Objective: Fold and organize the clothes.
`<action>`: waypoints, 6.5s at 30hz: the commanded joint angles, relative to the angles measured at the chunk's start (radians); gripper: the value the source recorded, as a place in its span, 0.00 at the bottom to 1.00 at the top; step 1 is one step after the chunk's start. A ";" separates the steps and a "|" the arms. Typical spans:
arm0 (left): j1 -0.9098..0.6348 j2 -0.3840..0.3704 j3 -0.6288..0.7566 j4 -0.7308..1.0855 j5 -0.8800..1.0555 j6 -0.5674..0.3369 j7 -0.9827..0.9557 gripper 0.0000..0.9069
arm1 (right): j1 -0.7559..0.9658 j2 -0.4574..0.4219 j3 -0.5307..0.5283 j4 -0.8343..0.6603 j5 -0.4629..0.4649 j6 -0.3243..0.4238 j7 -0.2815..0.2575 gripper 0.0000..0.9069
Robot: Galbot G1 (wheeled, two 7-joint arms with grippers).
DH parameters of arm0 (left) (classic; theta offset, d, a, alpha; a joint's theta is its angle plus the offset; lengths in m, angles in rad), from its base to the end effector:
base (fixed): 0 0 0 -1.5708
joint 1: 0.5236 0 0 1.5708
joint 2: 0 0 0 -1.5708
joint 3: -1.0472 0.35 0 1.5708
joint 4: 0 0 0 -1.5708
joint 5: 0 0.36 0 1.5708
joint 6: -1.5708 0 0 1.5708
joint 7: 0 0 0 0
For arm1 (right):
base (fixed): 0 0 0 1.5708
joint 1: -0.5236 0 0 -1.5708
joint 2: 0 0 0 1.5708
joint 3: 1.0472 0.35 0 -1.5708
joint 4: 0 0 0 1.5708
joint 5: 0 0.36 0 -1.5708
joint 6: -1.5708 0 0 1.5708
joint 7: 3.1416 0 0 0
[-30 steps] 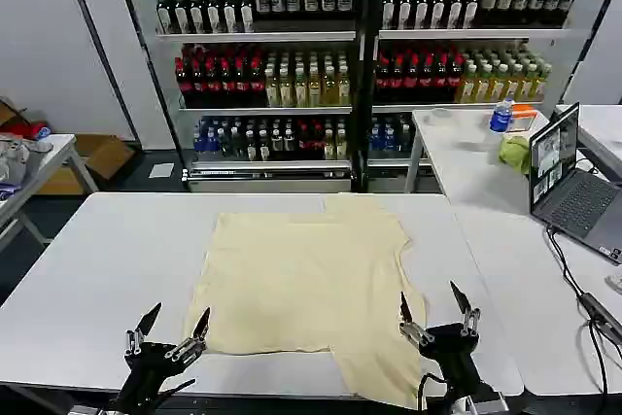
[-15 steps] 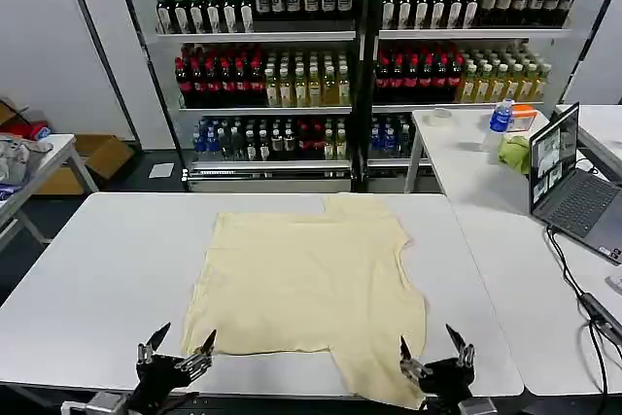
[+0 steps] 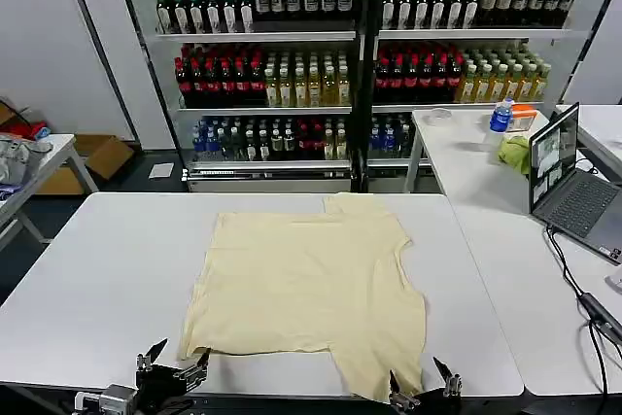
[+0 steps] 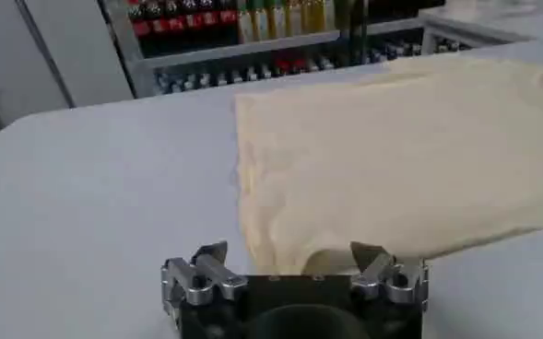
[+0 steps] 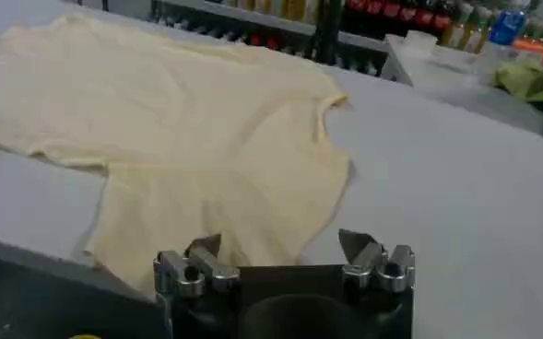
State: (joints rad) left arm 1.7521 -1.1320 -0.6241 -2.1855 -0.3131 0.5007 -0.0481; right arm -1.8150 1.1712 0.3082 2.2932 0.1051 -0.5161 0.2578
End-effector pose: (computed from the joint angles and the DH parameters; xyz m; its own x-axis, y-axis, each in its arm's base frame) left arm 0.1475 0.0872 -0.2782 -0.8262 0.0534 0.5609 0.1402 0.9836 0.1130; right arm 0.1026 0.0096 -0.2736 -0.8210 -0.0764 0.5659 -0.2074 0.9632 -0.1708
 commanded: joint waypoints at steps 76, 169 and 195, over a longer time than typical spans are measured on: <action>-0.132 0.087 -0.020 0.011 -0.083 -0.053 0.009 0.01 | 0.304 -0.089 0.048 -0.020 0.145 0.061 0.013 0.00; -0.358 0.095 0.130 0.270 -0.174 -0.030 -0.027 0.33 | 0.428 -0.016 0.031 -0.266 0.188 0.008 0.032 1.00; -0.377 0.086 0.143 0.294 -0.175 -0.051 -0.007 0.01 | 0.452 -0.004 0.018 -0.300 0.230 0.009 0.038 0.00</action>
State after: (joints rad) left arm 1.3745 -1.0479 -0.4794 -1.8885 -0.4845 0.4519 -0.0559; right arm -1.3622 1.1664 0.3243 1.9914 0.3268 -0.5072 0.2939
